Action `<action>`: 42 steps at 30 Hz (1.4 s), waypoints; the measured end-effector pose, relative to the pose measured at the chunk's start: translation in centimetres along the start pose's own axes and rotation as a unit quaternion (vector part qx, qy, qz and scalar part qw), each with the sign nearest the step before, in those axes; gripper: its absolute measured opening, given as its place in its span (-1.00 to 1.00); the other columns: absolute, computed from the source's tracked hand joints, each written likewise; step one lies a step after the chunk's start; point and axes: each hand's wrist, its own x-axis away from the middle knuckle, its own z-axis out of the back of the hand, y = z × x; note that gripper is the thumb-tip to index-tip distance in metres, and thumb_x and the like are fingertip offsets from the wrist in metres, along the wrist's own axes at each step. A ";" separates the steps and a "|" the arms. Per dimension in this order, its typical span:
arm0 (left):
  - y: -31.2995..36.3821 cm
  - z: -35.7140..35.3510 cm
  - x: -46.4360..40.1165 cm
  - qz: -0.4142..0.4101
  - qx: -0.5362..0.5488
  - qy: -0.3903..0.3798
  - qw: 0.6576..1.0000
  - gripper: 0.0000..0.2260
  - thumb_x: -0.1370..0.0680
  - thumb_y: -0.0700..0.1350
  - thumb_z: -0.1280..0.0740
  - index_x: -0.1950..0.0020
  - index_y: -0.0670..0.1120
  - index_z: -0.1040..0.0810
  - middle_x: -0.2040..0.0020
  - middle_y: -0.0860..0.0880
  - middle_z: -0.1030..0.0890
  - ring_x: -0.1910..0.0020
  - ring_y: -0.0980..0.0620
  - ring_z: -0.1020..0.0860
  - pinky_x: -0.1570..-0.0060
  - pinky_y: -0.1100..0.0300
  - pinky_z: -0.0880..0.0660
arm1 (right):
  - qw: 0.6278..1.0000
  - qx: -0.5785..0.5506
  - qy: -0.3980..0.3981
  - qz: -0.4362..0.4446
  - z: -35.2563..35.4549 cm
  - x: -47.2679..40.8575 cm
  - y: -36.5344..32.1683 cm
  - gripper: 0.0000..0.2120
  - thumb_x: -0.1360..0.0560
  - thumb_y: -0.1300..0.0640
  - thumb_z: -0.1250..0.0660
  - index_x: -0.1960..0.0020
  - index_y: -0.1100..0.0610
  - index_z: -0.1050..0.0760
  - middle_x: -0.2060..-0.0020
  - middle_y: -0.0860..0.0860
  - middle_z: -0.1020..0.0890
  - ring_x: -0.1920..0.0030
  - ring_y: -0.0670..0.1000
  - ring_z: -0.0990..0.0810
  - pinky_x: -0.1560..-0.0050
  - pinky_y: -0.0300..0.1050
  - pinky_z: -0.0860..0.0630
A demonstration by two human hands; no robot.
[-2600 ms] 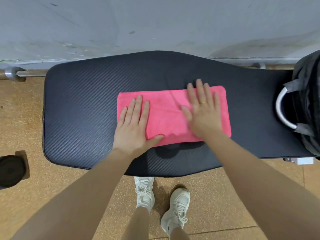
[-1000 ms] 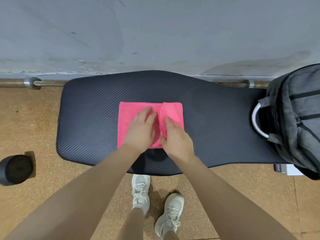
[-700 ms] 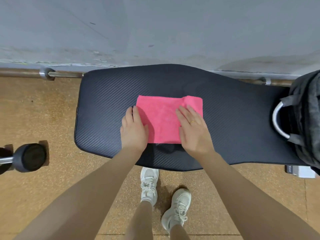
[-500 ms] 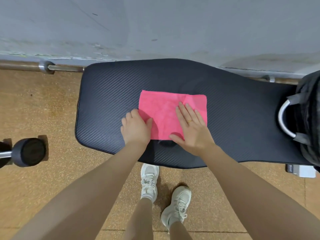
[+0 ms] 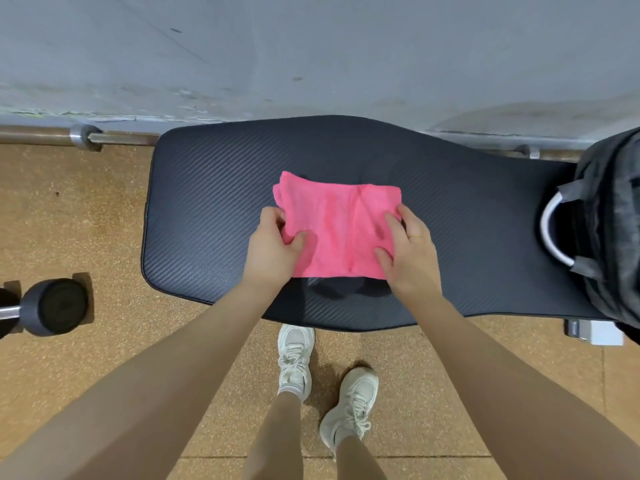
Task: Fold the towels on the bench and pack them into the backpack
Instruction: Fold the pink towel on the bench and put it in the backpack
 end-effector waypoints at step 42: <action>2.4 -4.4 -3.5 -0.277 -0.379 -0.330 0.819 -0.04 -0.36 0.22 -0.39 -0.51 -0.09 0.13 -0.52 -0.01 0.28 -0.48 0.02 0.30 -0.47 0.00 0.22 | 0.972 0.096 -0.065 0.204 0.6 1.7 5.8 -0.37 -0.16 0.14 -0.55 -0.16 0.03 -0.39 -0.28 0.02 -0.50 -0.11 0.09 -0.58 -0.04 0.00 -0.51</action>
